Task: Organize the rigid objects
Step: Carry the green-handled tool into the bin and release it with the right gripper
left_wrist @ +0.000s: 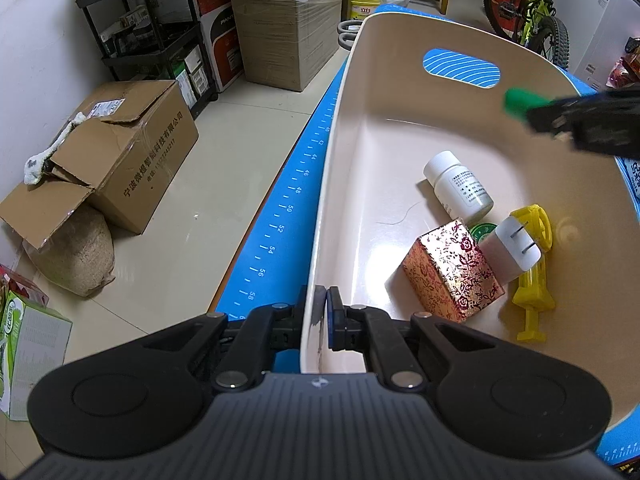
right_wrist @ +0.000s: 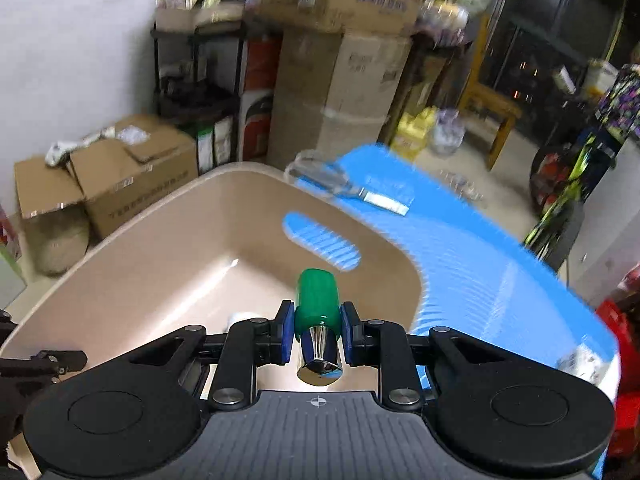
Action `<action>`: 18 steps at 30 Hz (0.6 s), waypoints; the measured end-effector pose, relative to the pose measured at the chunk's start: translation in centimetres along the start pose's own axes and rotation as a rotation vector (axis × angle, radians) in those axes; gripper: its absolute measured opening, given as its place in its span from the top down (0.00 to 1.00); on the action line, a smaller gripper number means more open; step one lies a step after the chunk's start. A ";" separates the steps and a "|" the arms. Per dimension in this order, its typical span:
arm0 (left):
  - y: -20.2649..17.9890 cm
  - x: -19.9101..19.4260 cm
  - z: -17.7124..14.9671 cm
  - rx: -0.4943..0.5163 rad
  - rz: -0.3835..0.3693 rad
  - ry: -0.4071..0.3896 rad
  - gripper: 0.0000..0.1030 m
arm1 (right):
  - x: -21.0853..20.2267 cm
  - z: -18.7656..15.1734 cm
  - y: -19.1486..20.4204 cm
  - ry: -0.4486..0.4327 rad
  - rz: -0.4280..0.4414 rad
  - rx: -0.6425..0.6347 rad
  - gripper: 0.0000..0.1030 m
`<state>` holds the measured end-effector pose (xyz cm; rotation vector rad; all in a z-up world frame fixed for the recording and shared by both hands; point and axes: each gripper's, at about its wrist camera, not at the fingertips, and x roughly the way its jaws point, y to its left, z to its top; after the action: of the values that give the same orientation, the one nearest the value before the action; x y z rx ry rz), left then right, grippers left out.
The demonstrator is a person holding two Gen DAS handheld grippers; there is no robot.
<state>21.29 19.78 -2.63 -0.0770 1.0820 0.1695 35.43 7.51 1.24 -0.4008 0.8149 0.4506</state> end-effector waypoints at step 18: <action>0.0 0.2 0.1 -0.002 -0.001 0.000 0.91 | 8.6 -0.5 2.1 0.299 -0.036 -0.027 0.68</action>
<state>21.49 19.79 -2.74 -0.0796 1.0815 0.1694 39.19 10.96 -6.06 -0.5144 1.0902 0.3722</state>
